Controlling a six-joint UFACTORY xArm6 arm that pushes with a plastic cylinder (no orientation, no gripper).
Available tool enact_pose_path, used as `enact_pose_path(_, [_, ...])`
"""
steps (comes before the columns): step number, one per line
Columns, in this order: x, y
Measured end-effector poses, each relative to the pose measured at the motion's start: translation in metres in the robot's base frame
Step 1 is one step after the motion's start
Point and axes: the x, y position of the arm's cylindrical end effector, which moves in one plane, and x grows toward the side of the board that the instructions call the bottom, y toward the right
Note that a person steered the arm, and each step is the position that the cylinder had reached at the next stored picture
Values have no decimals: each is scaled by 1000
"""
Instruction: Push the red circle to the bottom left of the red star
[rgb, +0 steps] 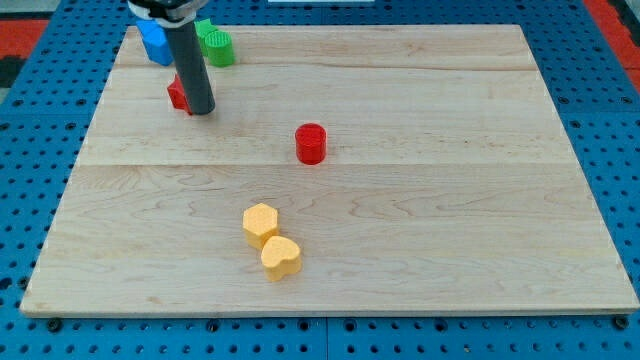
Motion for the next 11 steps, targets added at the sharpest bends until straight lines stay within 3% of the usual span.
enact_pose_path(2, [-51,-33])
enact_pose_path(3, [-28,-1])
enact_pose_path(4, [-14,105])
enact_pose_path(6, [86,216])
enact_pose_path(7, [102,195])
enact_pose_path(8, [42,92])
enact_pose_path(9, [7,26])
enact_pose_path(10, [34,40])
enact_pose_path(11, [-5,-24])
